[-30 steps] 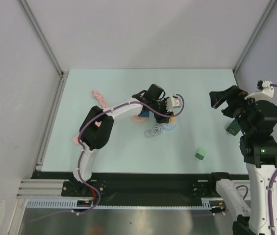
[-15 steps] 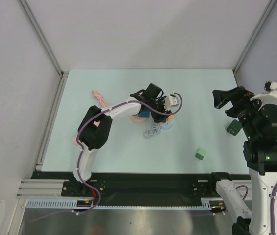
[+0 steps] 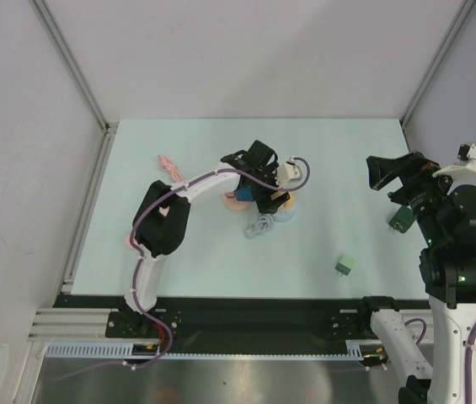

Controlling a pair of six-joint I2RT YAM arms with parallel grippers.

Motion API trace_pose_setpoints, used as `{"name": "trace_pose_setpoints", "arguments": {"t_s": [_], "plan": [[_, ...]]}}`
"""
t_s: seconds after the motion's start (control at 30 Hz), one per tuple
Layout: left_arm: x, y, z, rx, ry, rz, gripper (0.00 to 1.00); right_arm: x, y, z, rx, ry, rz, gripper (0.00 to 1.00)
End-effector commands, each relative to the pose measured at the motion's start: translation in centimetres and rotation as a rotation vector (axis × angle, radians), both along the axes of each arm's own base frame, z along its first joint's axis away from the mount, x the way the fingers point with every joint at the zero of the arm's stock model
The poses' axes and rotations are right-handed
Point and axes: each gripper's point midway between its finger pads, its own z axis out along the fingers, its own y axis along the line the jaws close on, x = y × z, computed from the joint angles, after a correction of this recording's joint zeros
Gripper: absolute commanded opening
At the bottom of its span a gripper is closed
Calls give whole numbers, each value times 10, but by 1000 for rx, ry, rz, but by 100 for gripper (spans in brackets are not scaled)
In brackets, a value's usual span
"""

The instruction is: Insert the plug

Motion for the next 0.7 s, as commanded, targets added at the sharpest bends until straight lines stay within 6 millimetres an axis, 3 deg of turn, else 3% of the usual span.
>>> {"name": "trace_pose_setpoints", "arguments": {"t_s": [0.0, 0.4, 0.67], "plan": [[5, 3, 14, 2, -11, 25, 89, -6, 2, 14, 0, -43, 7, 100], [11, 1, 71, -65, -94, 44, 91, -5, 3, 20, 6, -56, 12, 100], [11, 4, 83, -56, -110, 77, 88, -13, 2, 25, 11, -80, 10, 100]]}}
